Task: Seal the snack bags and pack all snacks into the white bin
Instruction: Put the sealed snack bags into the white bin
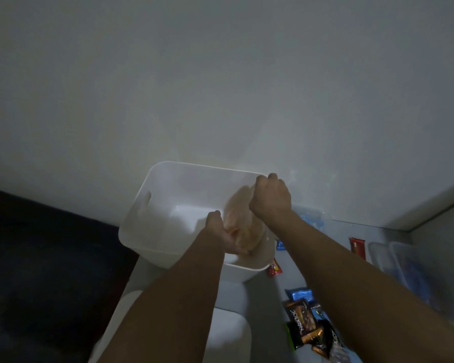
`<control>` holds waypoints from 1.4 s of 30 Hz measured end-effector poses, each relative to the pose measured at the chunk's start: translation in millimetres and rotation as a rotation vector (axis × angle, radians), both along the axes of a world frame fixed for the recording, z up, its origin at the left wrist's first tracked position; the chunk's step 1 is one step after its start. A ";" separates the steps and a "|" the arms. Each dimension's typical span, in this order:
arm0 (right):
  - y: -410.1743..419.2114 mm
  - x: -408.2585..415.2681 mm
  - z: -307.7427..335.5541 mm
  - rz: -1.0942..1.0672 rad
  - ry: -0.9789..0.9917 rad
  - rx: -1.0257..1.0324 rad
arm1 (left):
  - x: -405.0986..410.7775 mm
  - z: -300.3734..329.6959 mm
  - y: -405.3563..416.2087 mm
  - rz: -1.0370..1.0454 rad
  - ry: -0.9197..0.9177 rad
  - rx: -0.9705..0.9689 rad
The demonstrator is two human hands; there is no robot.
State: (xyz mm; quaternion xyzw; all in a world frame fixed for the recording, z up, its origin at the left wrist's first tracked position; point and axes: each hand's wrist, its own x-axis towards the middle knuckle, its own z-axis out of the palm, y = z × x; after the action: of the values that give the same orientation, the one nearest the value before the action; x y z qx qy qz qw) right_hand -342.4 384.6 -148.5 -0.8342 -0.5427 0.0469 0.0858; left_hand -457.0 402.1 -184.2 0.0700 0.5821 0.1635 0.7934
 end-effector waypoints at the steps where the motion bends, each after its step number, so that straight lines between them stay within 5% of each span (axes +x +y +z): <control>1: 0.6 1.3 1.4 -0.010 0.005 -0.020 | 0.5 -0.2 -1.4 0.008 -0.022 -0.023; 11: 0.0 14.0 6.8 -0.030 0.036 -0.078 | 6.8 -15.0 5.5 0.059 -0.127 -0.011; 16: -5.7 16.9 5.7 -0.005 0.149 -0.013 | 8.7 -5.4 0.7 -0.048 -0.024 0.061; 21: -23.7 30.8 19.3 -0.014 0.288 0.050 | 7.5 11.1 -5.1 -0.255 0.230 0.310; 29: -85.6 65.5 48.3 -0.020 0.366 0.054 | 22.1 64.6 -32.4 -0.336 0.356 0.609; 38: -185.7 107.0 55.5 -0.176 0.500 -0.103 | 75.7 88.7 -103.7 -0.639 0.434 1.011; 42: -232.1 126.2 39.7 -0.275 0.553 -0.143 | 93.2 78.7 -141.6 -0.829 0.355 0.995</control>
State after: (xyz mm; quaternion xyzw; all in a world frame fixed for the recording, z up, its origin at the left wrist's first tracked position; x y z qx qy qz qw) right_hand -216.2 152.5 -108.8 -0.8593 -0.3763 0.2980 0.1768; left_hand -363.8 260.6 -105.5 0.6709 0.4840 0.0800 0.5560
